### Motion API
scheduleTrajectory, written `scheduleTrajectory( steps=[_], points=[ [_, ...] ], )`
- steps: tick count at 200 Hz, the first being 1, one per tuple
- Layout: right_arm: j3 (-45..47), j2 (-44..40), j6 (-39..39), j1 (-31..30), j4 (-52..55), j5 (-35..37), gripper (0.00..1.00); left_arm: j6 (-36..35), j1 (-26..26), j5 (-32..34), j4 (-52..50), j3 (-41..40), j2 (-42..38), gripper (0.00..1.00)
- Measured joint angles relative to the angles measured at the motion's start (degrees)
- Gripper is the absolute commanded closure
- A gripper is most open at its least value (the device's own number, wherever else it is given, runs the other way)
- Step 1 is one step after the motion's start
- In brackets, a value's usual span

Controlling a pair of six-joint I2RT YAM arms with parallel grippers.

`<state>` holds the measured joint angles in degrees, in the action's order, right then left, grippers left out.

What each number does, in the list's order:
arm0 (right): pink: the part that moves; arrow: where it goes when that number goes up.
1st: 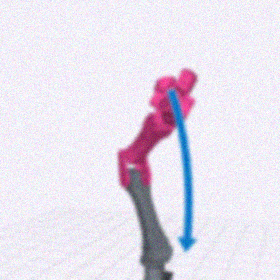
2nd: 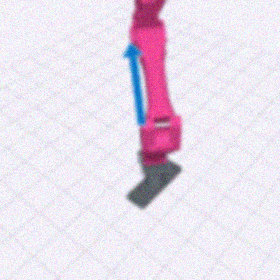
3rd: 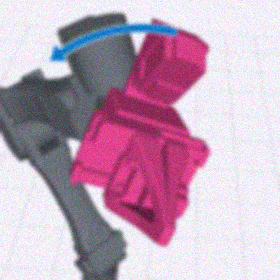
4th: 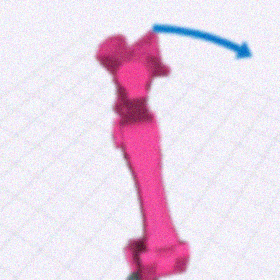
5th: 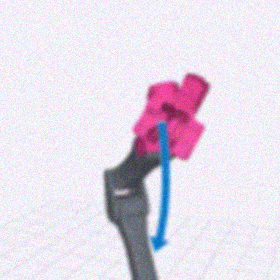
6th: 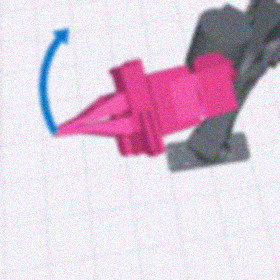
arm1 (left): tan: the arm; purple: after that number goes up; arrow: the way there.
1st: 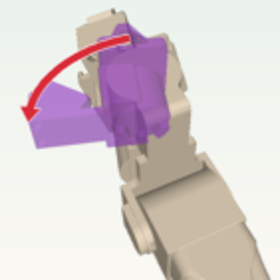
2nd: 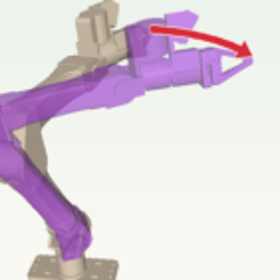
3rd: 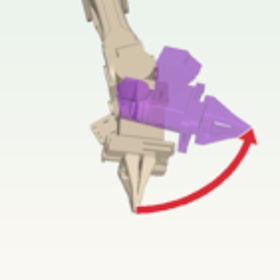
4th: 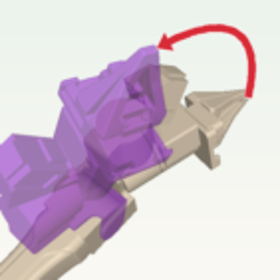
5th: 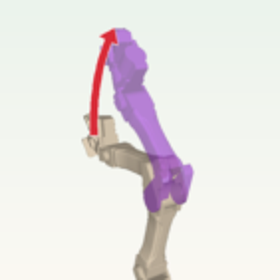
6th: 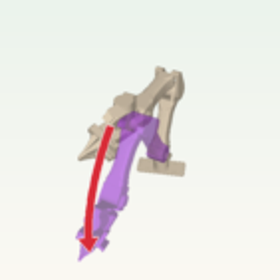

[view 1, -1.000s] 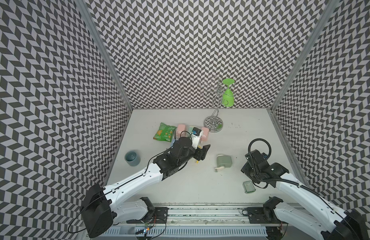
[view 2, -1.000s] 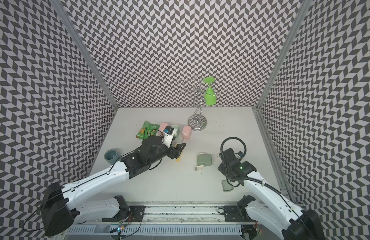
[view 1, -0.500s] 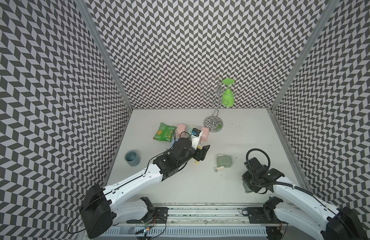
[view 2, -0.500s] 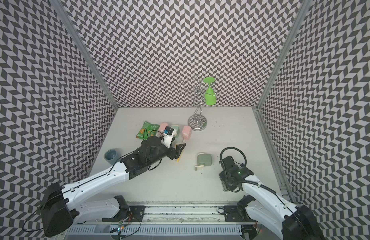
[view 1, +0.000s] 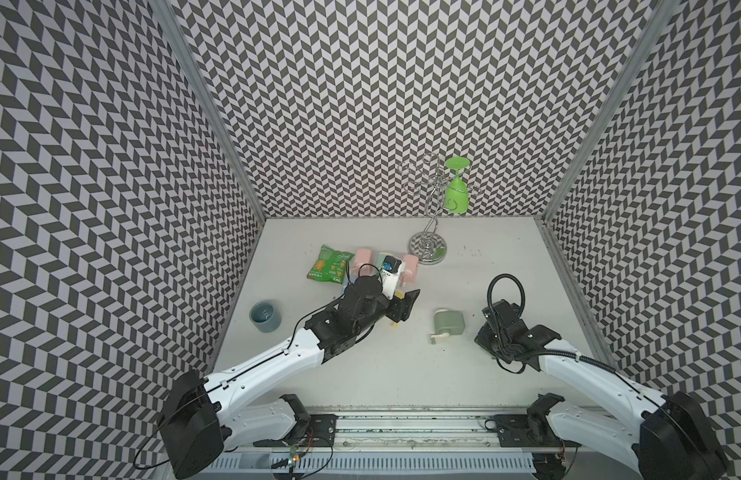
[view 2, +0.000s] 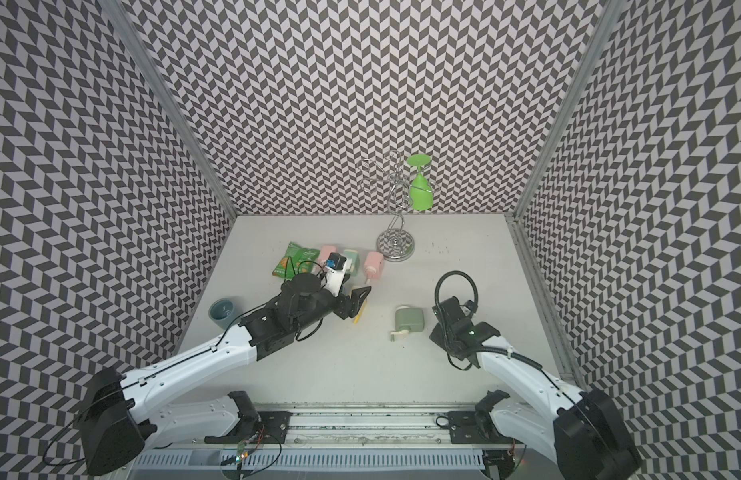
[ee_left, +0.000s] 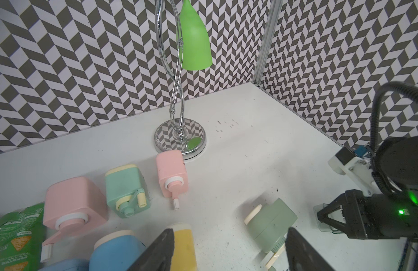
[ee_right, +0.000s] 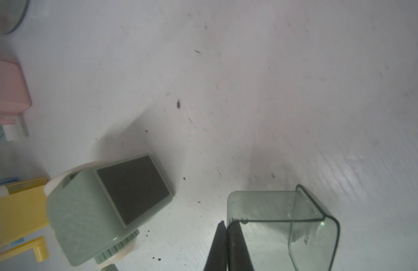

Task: Put the tray back into the pencil sharpener
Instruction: Move the container to the center of the board.

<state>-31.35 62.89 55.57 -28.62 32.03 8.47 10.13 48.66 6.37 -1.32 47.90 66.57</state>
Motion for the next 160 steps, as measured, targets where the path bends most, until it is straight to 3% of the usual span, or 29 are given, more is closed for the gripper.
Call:
scheduleTrajectory(
  steps=[15, 54, 94, 130, 160],
  points=[
    [-1.8, 2.8, -5.9, 0.1, -1.9, 0.3, 1.0, 0.0, 0.0, 0.0, 0.0, -0.2, 0.0, 0.24],
    [-5.9, 10.4, -15.7, 1.1, -3.7, 0.0, 0.81, 0.0, 0.0, 0.0, 0.0, -0.2, 0.1, 0.25],
    [-8.6, 10.3, -19.7, 1.4, -2.6, 0.5, 0.61, 0.3, 0.0, -1.5, -0.2, -0.2, 1.4, 0.24],
    [-11.5, 7.1, -23.0, 1.6, -3.6, -1.4, 0.48, 3.6, 0.0, -7.1, -0.9, 1.3, 7.2, 0.2],
    [-11.0, 6.4, -24.4, 2.7, -7.8, -7.8, 0.42, 8.2, 0.0, -14.2, -2.3, 6.1, 15.9, 0.15]
  ],
)
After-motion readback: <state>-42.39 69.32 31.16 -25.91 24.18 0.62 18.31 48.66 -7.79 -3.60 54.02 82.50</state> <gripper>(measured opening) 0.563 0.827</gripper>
